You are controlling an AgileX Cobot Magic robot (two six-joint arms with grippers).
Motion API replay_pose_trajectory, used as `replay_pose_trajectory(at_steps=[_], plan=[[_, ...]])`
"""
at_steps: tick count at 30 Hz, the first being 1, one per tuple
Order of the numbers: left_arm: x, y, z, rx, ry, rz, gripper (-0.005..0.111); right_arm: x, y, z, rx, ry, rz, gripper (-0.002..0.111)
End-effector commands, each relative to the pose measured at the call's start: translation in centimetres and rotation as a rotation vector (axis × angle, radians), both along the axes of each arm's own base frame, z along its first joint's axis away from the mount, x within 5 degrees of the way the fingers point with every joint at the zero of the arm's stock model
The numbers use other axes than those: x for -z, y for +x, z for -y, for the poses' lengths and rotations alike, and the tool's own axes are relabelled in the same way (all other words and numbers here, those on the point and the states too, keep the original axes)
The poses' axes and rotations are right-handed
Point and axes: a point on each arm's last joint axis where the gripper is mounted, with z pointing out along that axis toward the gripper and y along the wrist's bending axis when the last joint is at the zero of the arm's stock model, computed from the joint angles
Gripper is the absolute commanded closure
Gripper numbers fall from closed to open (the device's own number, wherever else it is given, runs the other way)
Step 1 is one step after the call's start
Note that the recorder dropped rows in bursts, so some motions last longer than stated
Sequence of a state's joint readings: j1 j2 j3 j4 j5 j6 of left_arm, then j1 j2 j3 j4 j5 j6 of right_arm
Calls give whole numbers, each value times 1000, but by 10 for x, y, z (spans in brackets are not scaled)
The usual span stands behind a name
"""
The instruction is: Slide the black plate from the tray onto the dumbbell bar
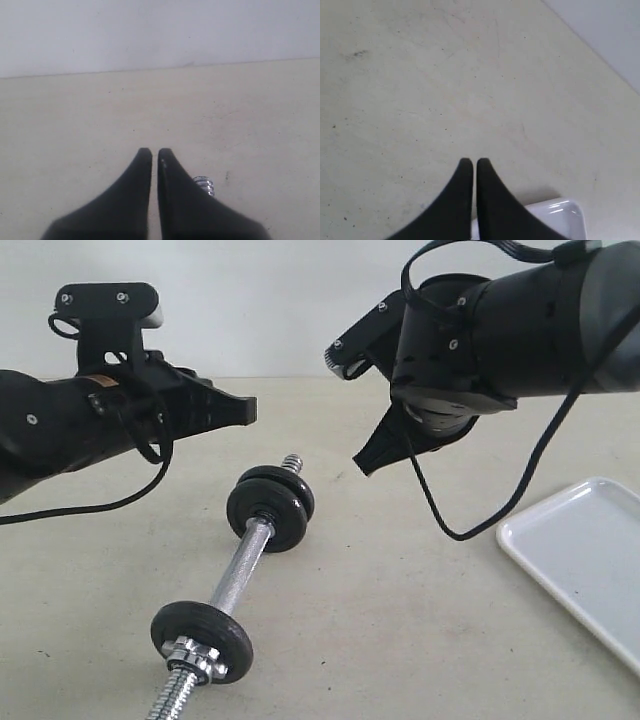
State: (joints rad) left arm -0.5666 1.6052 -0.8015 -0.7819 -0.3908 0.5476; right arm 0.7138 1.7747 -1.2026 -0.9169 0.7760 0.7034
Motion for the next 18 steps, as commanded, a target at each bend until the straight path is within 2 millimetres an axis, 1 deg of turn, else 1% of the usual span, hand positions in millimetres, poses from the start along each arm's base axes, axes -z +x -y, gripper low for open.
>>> replay_pose_trajectory(at_steps=[1, 4, 11, 14, 18], plan=[[-3, -10, -3, 87, 150, 27, 102, -3, 0, 3, 7, 11, 11, 109], [5, -20, -11, 154, 308, 39, 102, -7, 0, 3, -1, 26, 23, 109], [22, -37, -25, 276, 618, 23, 102, -42, -9, 7, -21, 134, 108, 109], [26, -40, -27, 303, 684, 17, 102, -57, -15, 11, -18, 164, 136, 109], [26, -39, -29, 258, 649, -9, 102, -75, -23, 18, -1, 215, 158, 109]])
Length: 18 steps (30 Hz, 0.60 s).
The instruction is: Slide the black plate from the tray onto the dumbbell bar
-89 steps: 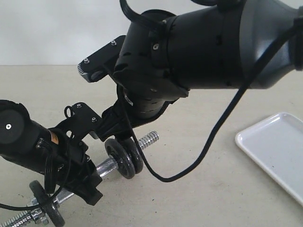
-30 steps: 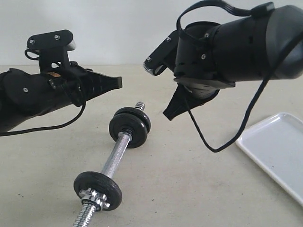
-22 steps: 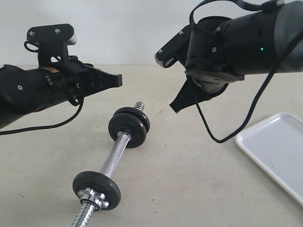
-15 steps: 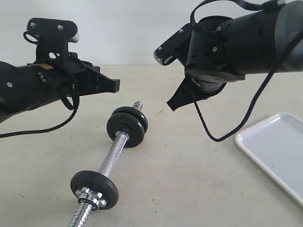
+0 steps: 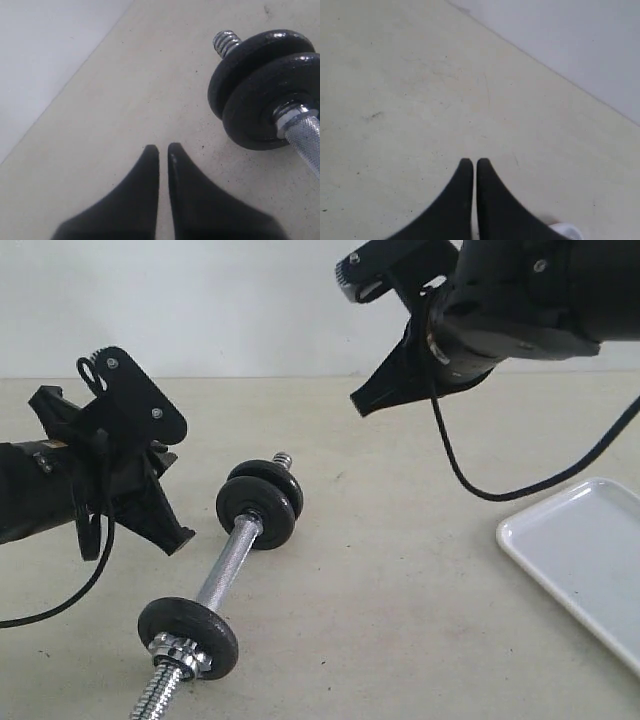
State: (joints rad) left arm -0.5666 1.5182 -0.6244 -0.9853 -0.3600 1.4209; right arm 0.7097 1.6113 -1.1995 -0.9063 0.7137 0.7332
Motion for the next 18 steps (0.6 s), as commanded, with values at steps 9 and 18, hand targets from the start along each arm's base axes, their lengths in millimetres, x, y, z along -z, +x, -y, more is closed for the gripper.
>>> replay_pose_trajectory(at_steps=[9, 18], plan=[[3, -2, -8, -305, -242, -137, 102, -36, -20, 14, 22, 127, 25, 109], [28, 10, 4, -417, -330, -280, 102, -31, -26, 10, -32, 124, -56, 109]])
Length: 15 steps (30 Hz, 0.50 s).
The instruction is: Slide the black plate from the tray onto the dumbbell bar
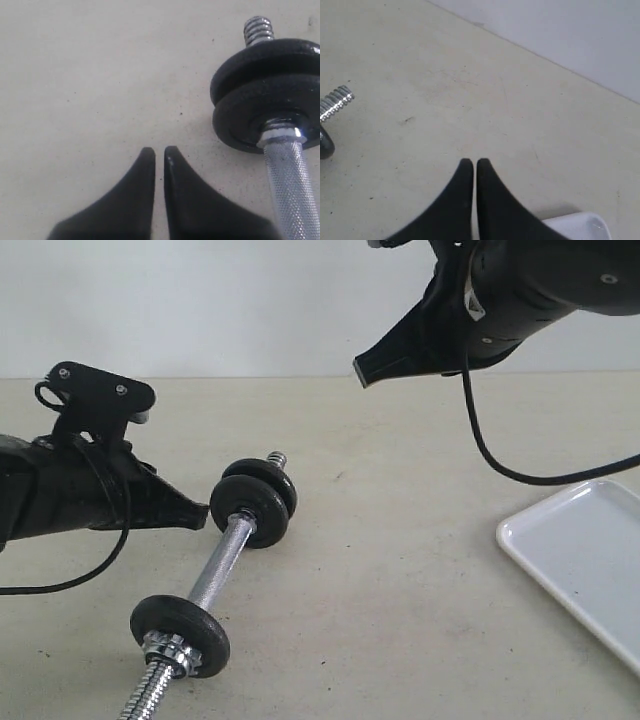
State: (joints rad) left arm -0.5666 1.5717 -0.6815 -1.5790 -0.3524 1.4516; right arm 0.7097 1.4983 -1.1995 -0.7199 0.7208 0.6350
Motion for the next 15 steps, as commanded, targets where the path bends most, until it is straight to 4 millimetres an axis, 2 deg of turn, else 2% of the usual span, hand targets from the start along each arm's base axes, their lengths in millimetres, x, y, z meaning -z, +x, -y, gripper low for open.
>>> replay_pose_trajectory(at_steps=[1, 5, 11, 15], plan=[[20, 5, 8, 4, -12, -79, 102, -1, -4, 1, -28, -10, -26, 109], [33, 5, 12, 7, -32, -134, 102, 1, -5, 1, -37, -22, -46, 109], [27, 10, 25, -4, -173, -166, 102, 3, -7, -2, -52, 5, -82, 109], [31, 12, 27, -4, -174, -176, 102, 4, -8, -3, -63, 6, -94, 109]])
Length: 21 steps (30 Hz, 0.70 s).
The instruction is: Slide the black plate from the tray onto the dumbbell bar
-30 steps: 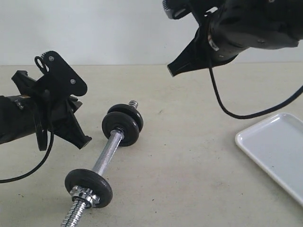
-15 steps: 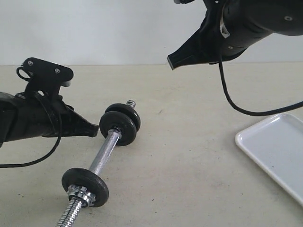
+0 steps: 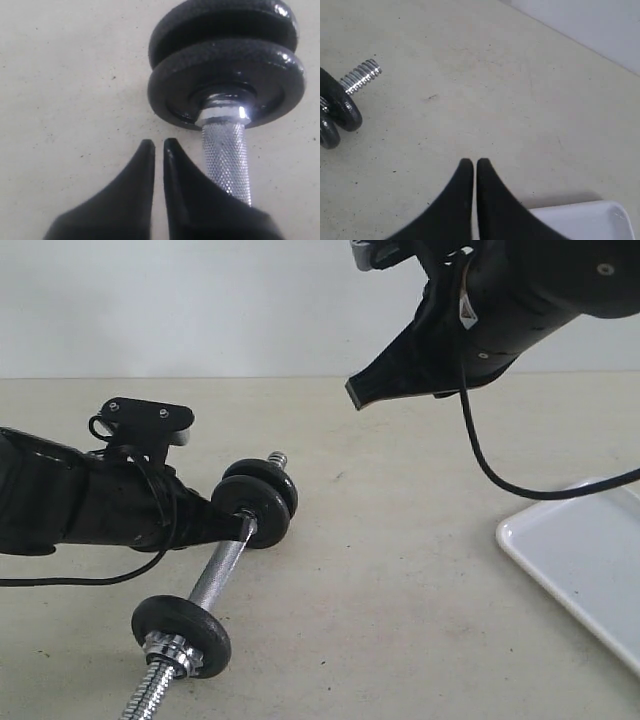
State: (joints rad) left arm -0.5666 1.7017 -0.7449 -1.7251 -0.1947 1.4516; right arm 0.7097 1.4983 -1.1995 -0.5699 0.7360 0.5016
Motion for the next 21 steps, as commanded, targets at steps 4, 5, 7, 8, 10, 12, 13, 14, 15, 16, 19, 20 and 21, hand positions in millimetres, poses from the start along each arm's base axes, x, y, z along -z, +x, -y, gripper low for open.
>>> replay_pose_trajectory(at_steps=[4, 5, 7, 8, 10, 12, 13, 14, 15, 16, 19, 20, 21], plan=[[13, 0, 8, 29, -44, -59, 102, -2, -3, 1, -24, -4, -7, 109], [15, 0, 9, 32, -45, -65, 102, -2, -3, 1, -26, -5, -7, 109], [18, 0, 10, 41, -51, -79, 102, -2, -3, 1, -27, -7, -6, 109], [20, -1, 11, 48, -56, -87, 102, -2, -3, 1, -29, -8, -6, 109], [19, 0, 12, 55, -57, -85, 102, -2, -3, 1, -35, -15, -5, 109], [18, 1, 13, 60, -57, -78, 102, -2, -3, 1, -41, -20, -4, 109], [16, 2, 14, 62, -62, -73, 102, -2, -3, 1, -44, -24, -2, 109], [16, 3, 15, 65, -67, -72, 102, -2, -3, 1, -46, -26, -2, 109], [14, 4, 17, 74, -81, -71, 102, -2, -3, 1, -46, -26, -2, 109], [14, 4, 18, 83, -93, -73, 102, -2, -3, 1, -46, -26, -2, 109], [12, 5, 20, 89, -103, -68, 102, -2, -3, 1, -46, -26, -2, 109], [12, 5, 20, 89, -103, -68, 102, -2, -3, 1, -46, -26, -2, 109], [12, 5, 20, 89, -103, -67, 102, -2, -3, 1, -46, -26, -2, 109]])
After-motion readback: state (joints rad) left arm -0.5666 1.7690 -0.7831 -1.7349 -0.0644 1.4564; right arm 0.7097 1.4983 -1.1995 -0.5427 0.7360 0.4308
